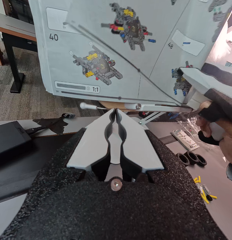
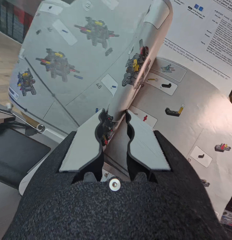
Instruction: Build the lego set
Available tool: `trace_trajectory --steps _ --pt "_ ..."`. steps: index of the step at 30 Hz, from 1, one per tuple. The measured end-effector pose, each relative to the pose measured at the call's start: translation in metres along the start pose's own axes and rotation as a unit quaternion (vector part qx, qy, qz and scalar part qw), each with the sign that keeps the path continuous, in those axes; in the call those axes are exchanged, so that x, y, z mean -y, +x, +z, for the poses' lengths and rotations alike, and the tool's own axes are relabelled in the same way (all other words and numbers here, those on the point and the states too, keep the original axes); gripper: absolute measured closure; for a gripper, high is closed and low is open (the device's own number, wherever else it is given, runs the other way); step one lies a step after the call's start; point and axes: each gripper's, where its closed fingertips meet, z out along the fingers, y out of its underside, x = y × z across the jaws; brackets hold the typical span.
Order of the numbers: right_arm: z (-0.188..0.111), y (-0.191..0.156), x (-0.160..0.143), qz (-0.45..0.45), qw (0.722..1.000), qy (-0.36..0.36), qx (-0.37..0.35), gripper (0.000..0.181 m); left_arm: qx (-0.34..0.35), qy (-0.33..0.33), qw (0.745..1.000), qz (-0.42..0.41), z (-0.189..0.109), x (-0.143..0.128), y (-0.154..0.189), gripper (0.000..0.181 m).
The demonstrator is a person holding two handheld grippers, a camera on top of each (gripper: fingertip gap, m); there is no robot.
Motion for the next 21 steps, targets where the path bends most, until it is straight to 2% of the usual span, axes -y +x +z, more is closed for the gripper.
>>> trace_trajectory --steps 2,8,16,21 --pt "-0.008 0.007 -0.001 0.023 1.0 0.011 0.016 0.166 -0.012 0.0 1.0 0.006 -0.004 0.0 -0.001 0.181" --pt "-0.018 0.027 -0.013 0.149 0.986 0.021 0.078 0.177 -0.057 0.043 0.997 0.001 -0.019 0.022 0.02 0.163" --pt "-0.019 0.029 -0.021 0.282 0.946 0.016 0.158 0.18 -0.123 0.01 0.992 0.005 0.009 0.028 0.064 0.128" --pt "-0.02 0.03 -0.024 0.313 0.93 0.009 0.193 0.179 -0.147 0.043 0.987 -0.045 0.017 0.045 0.078 0.126"
